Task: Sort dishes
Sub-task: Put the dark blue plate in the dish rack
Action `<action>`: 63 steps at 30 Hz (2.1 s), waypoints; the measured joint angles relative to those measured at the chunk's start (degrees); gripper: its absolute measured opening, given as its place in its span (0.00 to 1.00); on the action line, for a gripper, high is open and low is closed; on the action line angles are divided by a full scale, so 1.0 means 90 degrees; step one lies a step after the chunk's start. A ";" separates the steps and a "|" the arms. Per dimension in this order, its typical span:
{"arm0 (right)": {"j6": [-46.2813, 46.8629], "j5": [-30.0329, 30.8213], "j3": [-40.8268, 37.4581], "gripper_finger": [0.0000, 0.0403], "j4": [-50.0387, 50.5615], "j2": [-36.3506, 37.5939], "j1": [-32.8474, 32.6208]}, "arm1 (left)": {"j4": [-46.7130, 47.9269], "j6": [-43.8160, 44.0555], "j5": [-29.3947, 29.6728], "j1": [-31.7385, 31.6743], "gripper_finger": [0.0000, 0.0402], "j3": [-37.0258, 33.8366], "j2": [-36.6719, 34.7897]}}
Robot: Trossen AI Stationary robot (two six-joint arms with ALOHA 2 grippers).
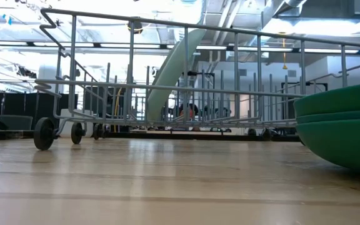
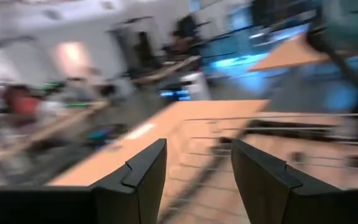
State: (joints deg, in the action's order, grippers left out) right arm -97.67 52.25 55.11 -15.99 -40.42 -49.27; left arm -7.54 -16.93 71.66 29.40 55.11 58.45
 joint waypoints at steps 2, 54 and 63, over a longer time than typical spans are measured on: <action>-0.0068 -0.0293 0.0000 0.01 0.0032 0.0043 0.0030 | 0.1000 0.1088 -0.0951 -0.0135 0.43 0.0000 -0.0353; 0.3136 -0.6840 0.1924 0.01 0.4798 -0.0201 0.4011 | 0.4745 0.3713 -0.3773 -0.3489 0.43 0.0061 0.0372; 0.2657 -0.8720 0.3484 0.01 0.4965 -0.1494 0.5508 | 0.4419 0.3519 -0.4172 -0.3486 0.43 0.0061 0.0374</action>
State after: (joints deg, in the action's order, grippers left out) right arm -73.76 -26.24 86.46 28.69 -53.87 0.30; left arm 32.23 14.74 34.11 -1.98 55.66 61.82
